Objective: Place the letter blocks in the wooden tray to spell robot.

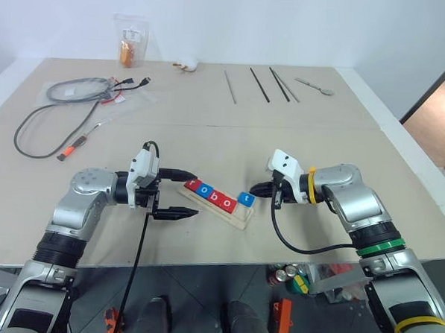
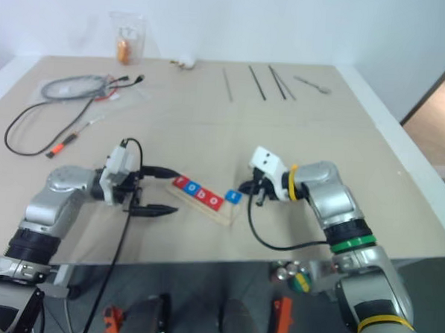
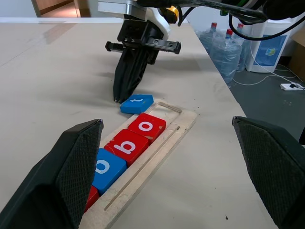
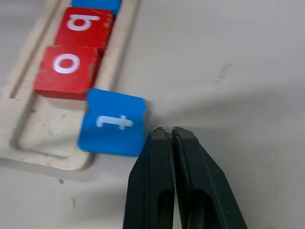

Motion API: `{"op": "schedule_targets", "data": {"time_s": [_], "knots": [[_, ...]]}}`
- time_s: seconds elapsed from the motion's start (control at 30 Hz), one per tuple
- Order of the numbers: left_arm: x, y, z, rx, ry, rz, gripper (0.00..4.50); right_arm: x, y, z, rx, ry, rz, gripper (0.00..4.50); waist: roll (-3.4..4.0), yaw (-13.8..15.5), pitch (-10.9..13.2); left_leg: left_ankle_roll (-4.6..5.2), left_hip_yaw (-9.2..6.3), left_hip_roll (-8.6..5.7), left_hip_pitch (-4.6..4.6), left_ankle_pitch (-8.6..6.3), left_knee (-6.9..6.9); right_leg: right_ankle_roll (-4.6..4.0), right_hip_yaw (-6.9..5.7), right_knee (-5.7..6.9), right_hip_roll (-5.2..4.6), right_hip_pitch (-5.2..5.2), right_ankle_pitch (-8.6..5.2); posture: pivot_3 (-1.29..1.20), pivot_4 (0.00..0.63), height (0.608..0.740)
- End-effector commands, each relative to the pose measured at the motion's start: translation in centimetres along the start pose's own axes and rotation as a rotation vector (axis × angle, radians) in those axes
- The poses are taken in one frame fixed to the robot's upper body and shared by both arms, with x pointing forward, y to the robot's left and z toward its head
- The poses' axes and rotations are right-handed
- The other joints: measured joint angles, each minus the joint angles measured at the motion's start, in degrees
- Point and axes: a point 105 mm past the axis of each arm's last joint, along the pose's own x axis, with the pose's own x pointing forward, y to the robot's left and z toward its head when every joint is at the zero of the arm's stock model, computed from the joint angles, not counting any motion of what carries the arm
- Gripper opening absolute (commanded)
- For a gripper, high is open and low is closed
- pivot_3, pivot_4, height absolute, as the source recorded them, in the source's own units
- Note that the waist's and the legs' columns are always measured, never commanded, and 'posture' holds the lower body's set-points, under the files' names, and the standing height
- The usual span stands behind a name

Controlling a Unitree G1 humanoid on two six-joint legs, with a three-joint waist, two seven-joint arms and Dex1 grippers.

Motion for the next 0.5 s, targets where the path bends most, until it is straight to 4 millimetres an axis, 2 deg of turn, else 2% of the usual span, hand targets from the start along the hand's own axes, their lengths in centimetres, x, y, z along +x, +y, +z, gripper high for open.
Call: {"op": "schedule_targets", "data": {"time_s": [0.03, 0.27, 0.5], "knots": [[-0.2, 0.0, 0.8, 0.037, -0.01, 0.007, 4.5, -0.1, 0.3, 1.2, -0.032, -0.029, 0.027, 0.15, 0.0, 0.0, 0.0, 0.0, 0.0, 0.0, 0.0, 0.0, 0.0, 0.0, 0.0, 0.0, 0.0, 0.0, 0.0, 0.0, 0.15, 0.74], [-0.2, 0.1, 0.7, 0.035, -0.009, 0.01, 4.5, -0.7, 0.5, 2.0, -0.037, -0.05, 0.054, 0.15, 0.0, 0.0, 0.0, 0.0, 0.0, 0.0, 0.0, 0.0, 0.0, 0.0, 0.0, 0.0, 0.0, 0.0, 0.0, 0.0, 0.15, 0.74], [-0.3, 0.1, 0.7, 0.032, -0.009, 0.01, 4.5, -1.5, 1.5, 3.7, -0.069, -0.094, 0.098, 0.15, 0.0, 0.0, 0.0, 0.0, 0.0, 0.0, 0.0, 0.0, 0.0, 0.0, 0.0, 0.0, 0.0, 0.0, 0.0, 0.0, 0.15, 0.74]]}}
